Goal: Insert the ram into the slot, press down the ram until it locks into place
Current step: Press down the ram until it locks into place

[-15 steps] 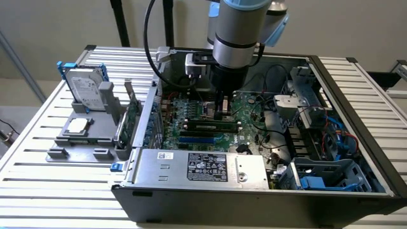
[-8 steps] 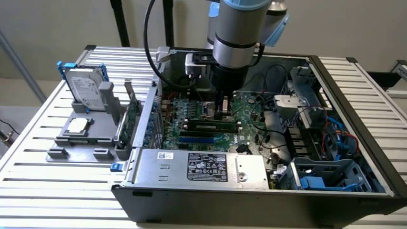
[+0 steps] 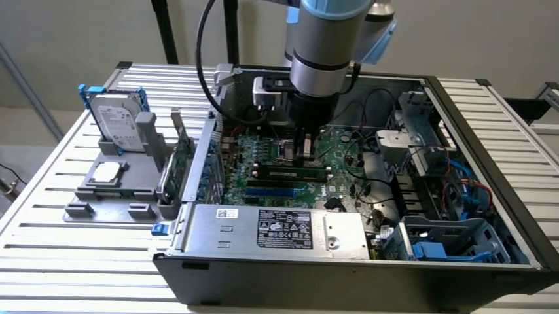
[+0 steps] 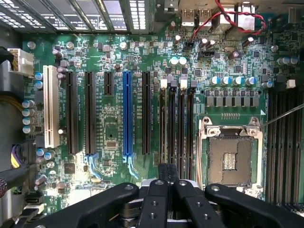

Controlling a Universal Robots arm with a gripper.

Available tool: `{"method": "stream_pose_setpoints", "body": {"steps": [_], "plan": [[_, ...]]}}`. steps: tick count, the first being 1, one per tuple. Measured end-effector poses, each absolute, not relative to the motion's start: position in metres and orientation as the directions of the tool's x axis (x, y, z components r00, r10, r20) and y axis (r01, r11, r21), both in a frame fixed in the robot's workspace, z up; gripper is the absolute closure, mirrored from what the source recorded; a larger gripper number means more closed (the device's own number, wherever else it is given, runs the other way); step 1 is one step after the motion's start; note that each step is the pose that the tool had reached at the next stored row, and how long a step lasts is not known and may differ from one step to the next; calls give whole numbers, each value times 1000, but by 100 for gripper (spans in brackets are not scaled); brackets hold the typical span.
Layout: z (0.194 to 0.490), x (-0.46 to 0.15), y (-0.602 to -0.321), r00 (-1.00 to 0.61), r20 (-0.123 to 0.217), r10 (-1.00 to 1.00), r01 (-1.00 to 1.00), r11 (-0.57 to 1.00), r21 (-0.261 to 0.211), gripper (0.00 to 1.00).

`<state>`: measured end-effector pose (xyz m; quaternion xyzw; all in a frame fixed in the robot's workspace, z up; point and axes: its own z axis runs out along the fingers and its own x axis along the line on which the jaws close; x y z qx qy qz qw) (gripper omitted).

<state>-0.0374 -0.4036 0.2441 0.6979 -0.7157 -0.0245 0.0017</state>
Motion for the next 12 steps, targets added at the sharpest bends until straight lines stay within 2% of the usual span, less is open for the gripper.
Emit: {"method": "stream_pose_setpoints", "body": {"steps": [12], "plan": [[223,-40,-401,-26,-30,-999,-999,25,37,89]]}}
